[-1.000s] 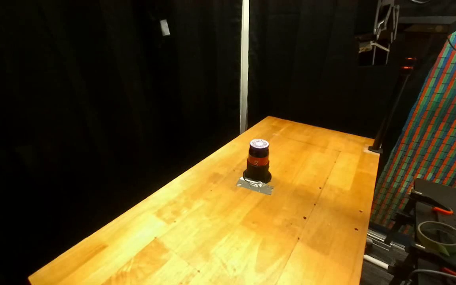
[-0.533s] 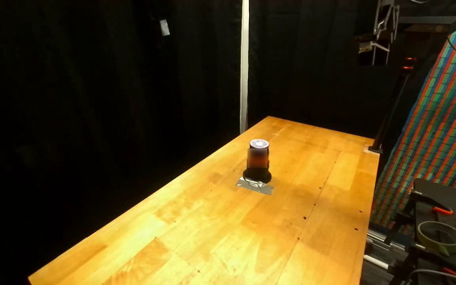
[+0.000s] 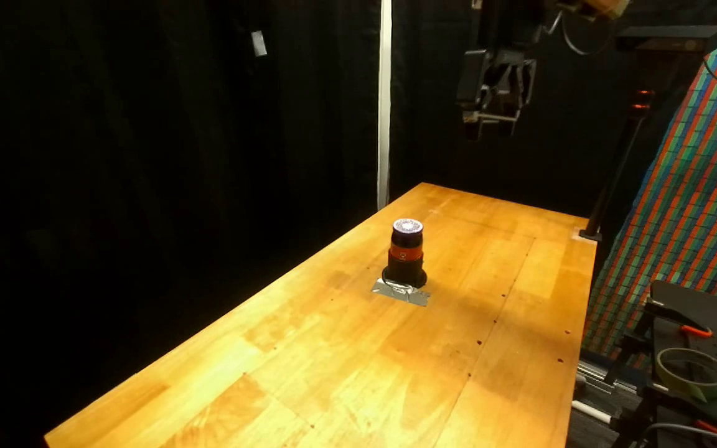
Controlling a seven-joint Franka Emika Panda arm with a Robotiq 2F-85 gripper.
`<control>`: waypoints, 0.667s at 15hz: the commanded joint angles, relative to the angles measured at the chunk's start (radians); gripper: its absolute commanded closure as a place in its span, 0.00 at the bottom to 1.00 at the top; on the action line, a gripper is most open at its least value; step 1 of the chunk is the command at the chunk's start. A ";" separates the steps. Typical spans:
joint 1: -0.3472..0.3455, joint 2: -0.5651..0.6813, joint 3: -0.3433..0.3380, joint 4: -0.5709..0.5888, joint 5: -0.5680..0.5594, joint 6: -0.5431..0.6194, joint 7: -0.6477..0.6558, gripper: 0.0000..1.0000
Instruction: Put the rubber band around the cup
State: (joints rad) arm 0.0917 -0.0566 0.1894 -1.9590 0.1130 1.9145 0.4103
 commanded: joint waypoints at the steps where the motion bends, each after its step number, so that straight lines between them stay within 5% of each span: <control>1: 0.012 0.182 -0.024 0.116 -0.090 0.133 0.058 0.00; 10: 0.066 0.476 -0.157 0.239 -0.218 0.378 0.160 0.00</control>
State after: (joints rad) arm 0.1240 0.3400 0.0796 -1.7912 -0.0738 2.2400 0.5192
